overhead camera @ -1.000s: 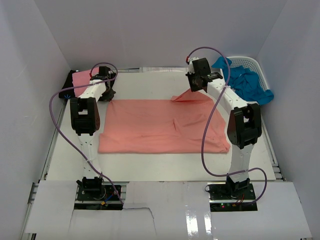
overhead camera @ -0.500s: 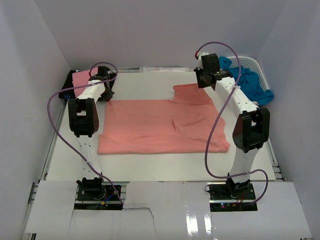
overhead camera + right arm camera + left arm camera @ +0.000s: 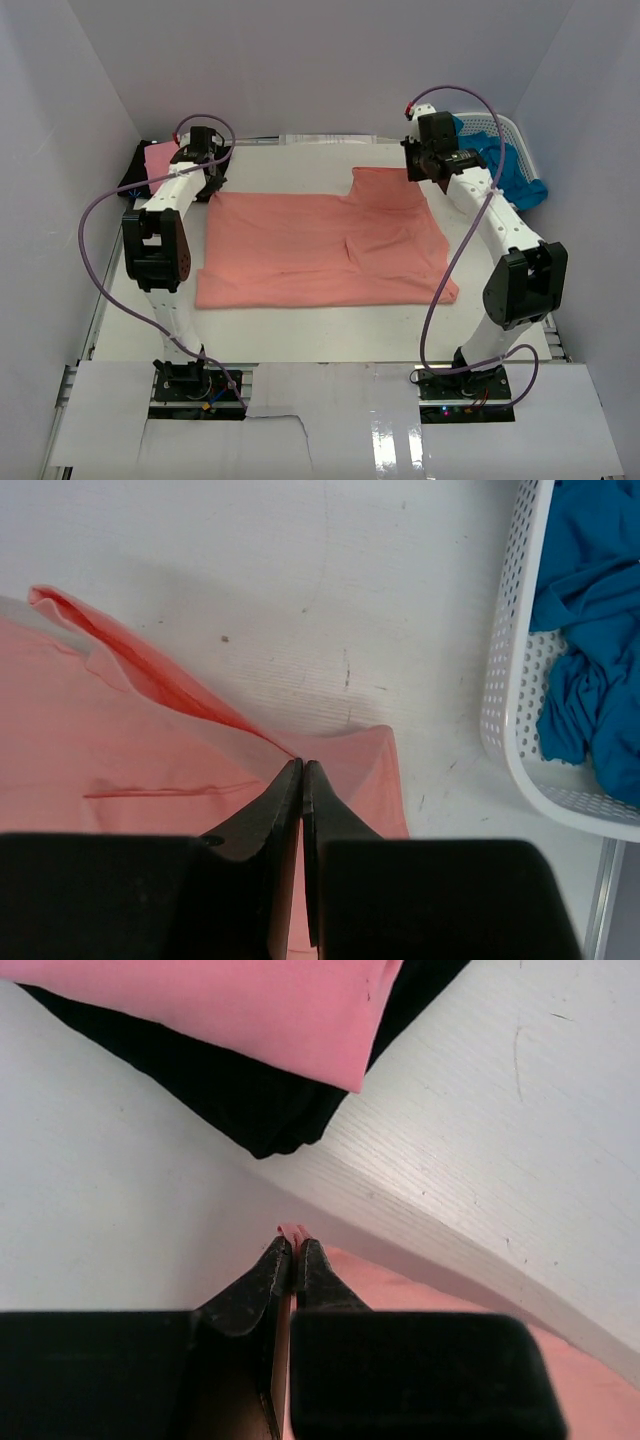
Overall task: Fold and stack the t-shirts
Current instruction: Fold the other side of the tshirt into a rectangle
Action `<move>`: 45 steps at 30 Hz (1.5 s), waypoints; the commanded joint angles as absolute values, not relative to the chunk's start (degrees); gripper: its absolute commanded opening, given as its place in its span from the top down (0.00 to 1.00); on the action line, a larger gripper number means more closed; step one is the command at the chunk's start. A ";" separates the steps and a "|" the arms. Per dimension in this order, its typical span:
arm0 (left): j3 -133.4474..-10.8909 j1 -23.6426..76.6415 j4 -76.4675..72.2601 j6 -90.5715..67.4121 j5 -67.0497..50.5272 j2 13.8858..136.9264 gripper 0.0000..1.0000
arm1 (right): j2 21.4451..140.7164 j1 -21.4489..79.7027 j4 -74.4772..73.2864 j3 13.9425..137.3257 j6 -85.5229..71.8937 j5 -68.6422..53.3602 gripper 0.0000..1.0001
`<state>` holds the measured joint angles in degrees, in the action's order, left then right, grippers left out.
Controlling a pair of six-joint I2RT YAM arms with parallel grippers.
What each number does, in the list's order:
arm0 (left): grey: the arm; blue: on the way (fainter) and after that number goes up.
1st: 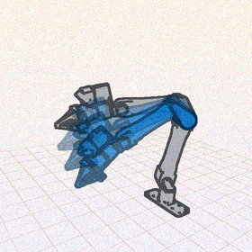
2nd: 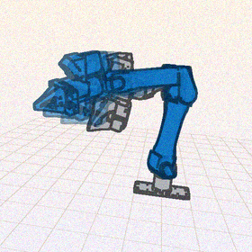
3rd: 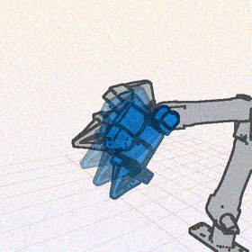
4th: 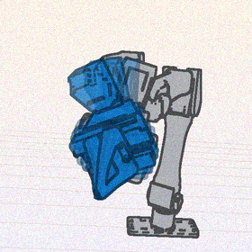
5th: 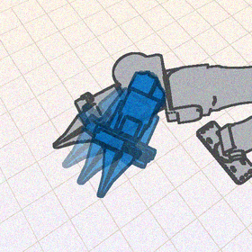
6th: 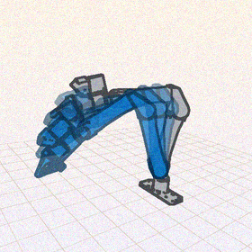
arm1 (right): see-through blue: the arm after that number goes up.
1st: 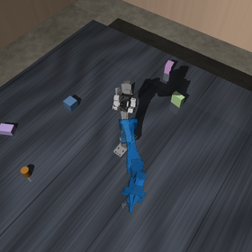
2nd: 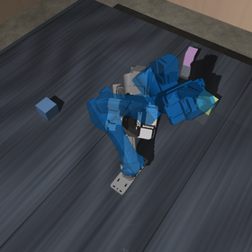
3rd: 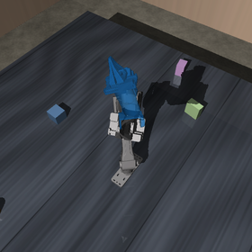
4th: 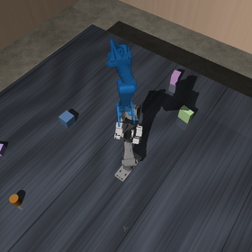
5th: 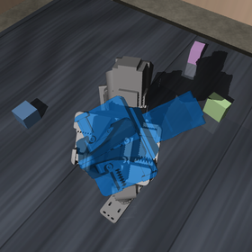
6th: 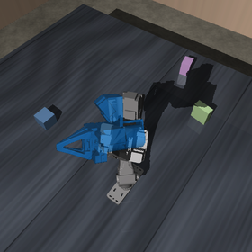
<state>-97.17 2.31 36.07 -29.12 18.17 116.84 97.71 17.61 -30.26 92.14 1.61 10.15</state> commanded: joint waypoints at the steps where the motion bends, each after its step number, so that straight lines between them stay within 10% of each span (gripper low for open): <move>1: -94.84 2.37 34.63 -28.82 19.87 110.93 1.00 | 93.35 16.70 -29.36 90.27 0.62 11.60 0.92; 45: -71.99 2.46 30.06 -29.97 16.00 91.32 1.00 | 67.77 16.08 -31.64 66.01 -6.33 13.71 0.92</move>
